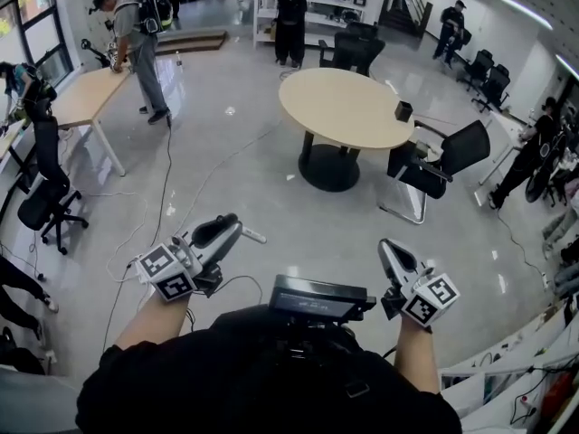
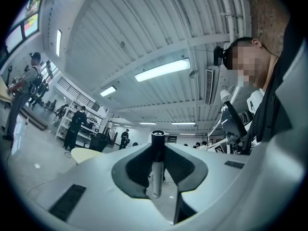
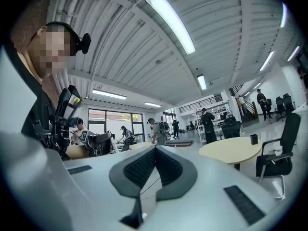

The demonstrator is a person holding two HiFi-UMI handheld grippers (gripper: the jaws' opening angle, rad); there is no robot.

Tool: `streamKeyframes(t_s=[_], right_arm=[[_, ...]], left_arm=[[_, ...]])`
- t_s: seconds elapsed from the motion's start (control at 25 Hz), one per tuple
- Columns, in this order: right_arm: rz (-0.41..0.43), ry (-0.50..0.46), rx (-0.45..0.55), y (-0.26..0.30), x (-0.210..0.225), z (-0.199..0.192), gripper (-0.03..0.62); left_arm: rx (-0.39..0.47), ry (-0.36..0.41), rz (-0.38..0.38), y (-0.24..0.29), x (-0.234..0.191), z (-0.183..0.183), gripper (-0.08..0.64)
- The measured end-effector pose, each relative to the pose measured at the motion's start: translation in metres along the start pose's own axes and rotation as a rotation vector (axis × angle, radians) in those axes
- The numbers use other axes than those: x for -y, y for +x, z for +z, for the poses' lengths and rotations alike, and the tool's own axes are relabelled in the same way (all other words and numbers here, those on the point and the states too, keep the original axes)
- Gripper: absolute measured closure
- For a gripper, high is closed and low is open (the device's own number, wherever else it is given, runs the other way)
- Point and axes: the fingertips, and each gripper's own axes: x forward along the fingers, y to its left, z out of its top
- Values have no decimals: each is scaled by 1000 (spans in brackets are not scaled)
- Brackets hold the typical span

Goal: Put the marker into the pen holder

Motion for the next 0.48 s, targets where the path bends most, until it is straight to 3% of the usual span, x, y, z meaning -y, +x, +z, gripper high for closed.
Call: streamKeyframes(t_s=[0.48], right_arm=[[135, 25, -33, 17, 43, -9, 589]], left_arm=[[-34, 0, 118, 24, 6, -24, 483]])
